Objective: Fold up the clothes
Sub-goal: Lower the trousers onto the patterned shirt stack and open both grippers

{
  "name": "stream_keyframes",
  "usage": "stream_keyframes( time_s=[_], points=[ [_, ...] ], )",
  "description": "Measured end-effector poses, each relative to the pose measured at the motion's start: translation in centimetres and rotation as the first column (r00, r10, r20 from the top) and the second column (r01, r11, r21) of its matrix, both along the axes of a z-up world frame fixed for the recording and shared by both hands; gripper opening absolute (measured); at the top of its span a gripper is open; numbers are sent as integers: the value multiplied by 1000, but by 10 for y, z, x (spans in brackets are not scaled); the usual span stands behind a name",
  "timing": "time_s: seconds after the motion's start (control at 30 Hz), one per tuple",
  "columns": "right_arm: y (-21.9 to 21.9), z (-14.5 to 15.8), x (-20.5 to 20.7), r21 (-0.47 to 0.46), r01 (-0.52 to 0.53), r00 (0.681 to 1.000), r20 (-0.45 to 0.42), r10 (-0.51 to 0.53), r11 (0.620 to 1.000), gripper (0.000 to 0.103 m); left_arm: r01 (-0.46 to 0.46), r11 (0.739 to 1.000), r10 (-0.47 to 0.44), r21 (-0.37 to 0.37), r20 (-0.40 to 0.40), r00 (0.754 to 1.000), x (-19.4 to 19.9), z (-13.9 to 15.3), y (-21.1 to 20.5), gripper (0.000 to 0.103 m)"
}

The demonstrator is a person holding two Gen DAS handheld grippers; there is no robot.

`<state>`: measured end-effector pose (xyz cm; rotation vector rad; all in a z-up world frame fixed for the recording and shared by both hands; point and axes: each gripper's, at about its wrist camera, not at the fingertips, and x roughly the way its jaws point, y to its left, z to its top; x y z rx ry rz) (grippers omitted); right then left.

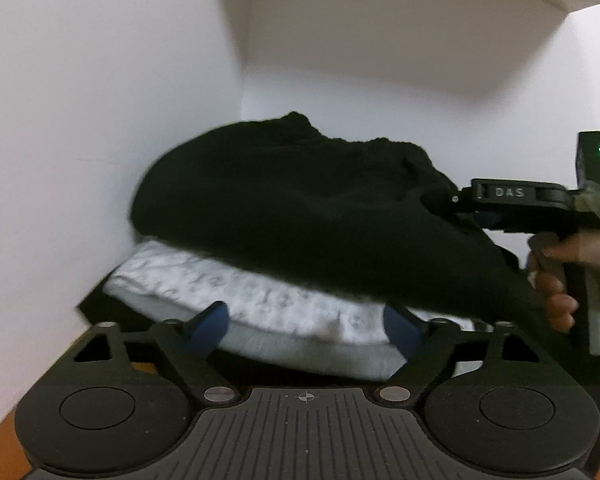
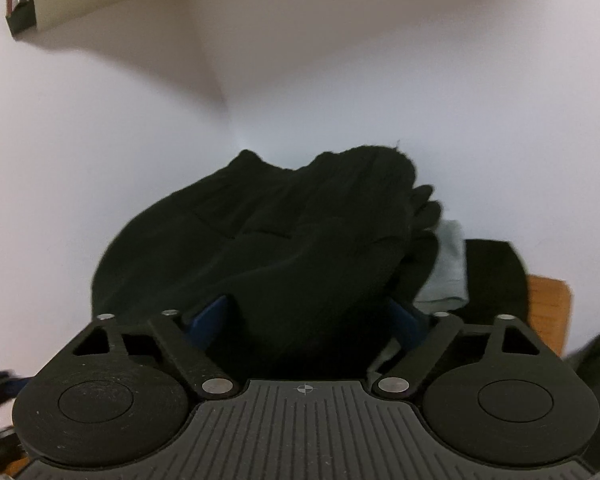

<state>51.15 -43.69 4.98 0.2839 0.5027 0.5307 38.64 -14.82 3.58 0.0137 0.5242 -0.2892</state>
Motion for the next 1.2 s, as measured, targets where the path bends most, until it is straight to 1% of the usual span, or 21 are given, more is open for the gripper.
stream_keyframes(
  time_s=[0.07, 0.1, 0.17, 0.3, 0.4, 0.5, 0.57, 0.73, 0.8, 0.87, 0.9, 0.97, 1.0, 1.07, 1.1, 1.13, 1.2],
  points=[
    [1, -1, 5, 10, -11, 1000, -2, 11, 1000, 70, 11, 1000, -10, 28, -27, 1000, 13, -10, -7, 76],
    [1, -2, 8, 13, -15, 1000, -4, 15, 1000, 67, 21, 999, -19, 44, -39, 999, 18, -15, -10, 72],
    [4, -3, 13, 17, -19, 1000, -9, 19, 1000, 63, 29, 997, -26, 72, -47, 999, 25, -24, -15, 71],
    [11, -4, 21, 27, -20, 1000, 0, 20, 999, 54, 35, 998, -32, 56, -54, 998, 31, -28, -12, 72],
    [15, -1, 26, 69, -4, 1000, 0, 4, 998, 51, 49, 997, -45, 67, -57, 997, 33, -28, -12, 72],
    [30, 5, 33, 49, -24, 999, 24, 23, 998, 50, 51, 996, -46, 71, -66, 997, 33, -29, -12, 72],
    [37, 6, 39, 47, -23, 999, 25, 22, 999, 49, 47, 997, -43, 66, -67, 997, 32, -29, -10, 72],
    [32, 0, 43, 52, -35, 999, 29, 33, 998, 50, 26, 998, -22, 62, -69, 997, 23, -26, -8, 75],
    [28, 2, 36, 24, -26, 999, 30, 26, 999, 51, 11, 998, -7, 65, -64, 998, 19, -25, -7, 76],
    [20, 7, 23, -21, -2, 999, 44, 3, 1000, 50, 4, 998, 1, 69, -62, 998, 13, -23, -8, 77],
    [16, 10, 16, -50, 8, 998, 58, -5, 999, 41, 1, 997, 3, 73, -61, 998, 10, -22, -8, 78],
    [6, 14, 4, -67, 4, 997, 76, 1, 998, 31, -5, 997, 10, 81, -55, 998, 2, -21, -5, 79],
    [2, 17, -3, -71, 12, 997, 81, -6, 997, 28, -10, 996, 15, 84, -52, 999, -1, -21, -3, 79],
    [-2, 25, -12, -74, 21, 996, 88, -15, 997, 28, -24, 997, 28, 76, -52, 998, -5, -20, 2, 79],
    [-5, 29, -16, -70, 27, 996, 91, -20, 997, 30, -28, 997, 32, 66, -56, 998, -7, -20, 5, 79],
    [-6, 33, -20, -70, 42, 995, 98, -35, 997, 34, -30, 998, 34, 56, -59, 998, -9, -19, 7, 79],
    [-9, 41, -30, -77, 92, 987, 139, -80, 993, 47, -32, 998, 35, 49, -54, 998, -14, -18, 10, 81]
  ],
)
